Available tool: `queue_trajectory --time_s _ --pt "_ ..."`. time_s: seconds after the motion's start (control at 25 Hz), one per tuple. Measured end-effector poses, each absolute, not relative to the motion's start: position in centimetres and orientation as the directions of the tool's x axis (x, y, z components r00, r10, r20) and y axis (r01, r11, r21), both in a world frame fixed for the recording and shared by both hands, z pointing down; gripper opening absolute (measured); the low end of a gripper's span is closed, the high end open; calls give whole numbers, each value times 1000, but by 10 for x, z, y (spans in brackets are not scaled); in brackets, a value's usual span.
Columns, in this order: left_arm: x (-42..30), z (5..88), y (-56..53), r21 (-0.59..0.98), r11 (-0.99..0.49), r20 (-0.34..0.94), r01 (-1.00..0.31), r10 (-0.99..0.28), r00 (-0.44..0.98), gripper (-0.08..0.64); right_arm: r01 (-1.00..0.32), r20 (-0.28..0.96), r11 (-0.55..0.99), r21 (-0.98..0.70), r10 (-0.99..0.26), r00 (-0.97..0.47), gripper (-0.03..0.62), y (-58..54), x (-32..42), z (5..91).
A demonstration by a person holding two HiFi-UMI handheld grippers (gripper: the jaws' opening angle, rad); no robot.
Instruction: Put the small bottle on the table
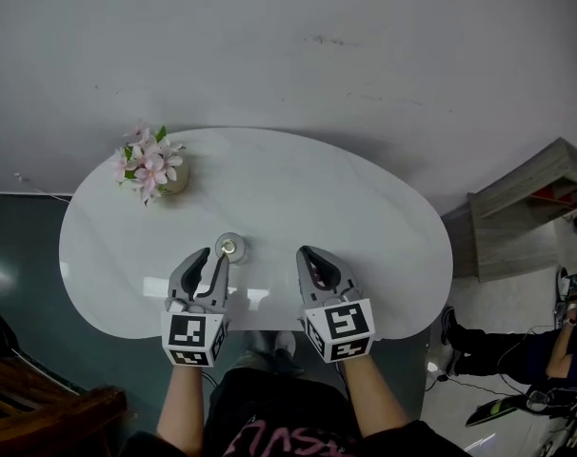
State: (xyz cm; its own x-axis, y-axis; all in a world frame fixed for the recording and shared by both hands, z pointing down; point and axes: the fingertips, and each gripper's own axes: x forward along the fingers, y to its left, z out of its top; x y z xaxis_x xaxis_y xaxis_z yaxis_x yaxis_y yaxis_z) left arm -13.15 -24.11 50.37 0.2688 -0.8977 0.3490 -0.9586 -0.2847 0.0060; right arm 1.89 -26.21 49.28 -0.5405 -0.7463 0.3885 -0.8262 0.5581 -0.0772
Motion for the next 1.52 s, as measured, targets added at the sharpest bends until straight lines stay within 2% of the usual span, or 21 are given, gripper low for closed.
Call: queue_trajectory --time_s 0.56,0.96,1.52 --pt "-137 462 -216 -55 -240 284 -969 -934 216 44 -818 278 573 -46 -779 -561 67 -241 23 446" --pt "-141 437 -204 -23 -191 218 -981 -959 181 31 -812 218 583 -12 -791 -571 67 -231 31 424" --pt "-140 411 -196 -55 -175 180 -983 -970 162 18 -804 164 594 6 -794 -585 67 -227 35 403"
